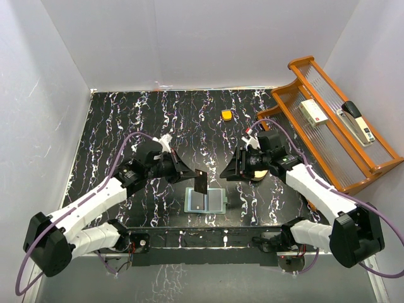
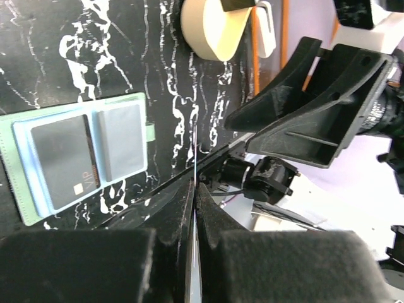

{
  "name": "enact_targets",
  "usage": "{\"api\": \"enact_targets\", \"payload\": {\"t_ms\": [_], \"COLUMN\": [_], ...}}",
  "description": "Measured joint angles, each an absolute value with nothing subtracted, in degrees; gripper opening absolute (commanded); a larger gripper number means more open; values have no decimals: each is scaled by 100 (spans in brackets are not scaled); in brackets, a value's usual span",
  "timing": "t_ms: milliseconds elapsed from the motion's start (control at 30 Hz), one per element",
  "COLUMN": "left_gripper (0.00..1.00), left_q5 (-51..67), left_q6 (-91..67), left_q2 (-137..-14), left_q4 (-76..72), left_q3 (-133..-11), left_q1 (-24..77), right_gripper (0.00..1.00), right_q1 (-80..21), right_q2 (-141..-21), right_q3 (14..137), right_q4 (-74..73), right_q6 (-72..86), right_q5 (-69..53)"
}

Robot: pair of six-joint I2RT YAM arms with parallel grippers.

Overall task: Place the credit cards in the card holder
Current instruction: Pick up the credit card from the storage box.

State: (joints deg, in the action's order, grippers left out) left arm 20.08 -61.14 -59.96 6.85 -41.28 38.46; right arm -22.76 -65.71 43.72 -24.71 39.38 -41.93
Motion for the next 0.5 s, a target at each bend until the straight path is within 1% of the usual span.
{"api": "enact_targets", "payload": {"t_ms": [200,500], "left_gripper": [0,0], "left_q5": [2032,2397], "left_q6": [-6073,-6189], "left_q2": [-6410,-6890], "left_q4": [576,-467], "left_q3": [-4042,-3142], "left_q1": [3846,3846], "right_gripper": [42,38], "right_q1": [-2318,-2674], "right_q2": [-6681,-6995], "right_q3": [4259,4143], "right_q4": [-2648,-2840], "right_q6": [3778,3548], "right_q5": [-3719,-3006]}}
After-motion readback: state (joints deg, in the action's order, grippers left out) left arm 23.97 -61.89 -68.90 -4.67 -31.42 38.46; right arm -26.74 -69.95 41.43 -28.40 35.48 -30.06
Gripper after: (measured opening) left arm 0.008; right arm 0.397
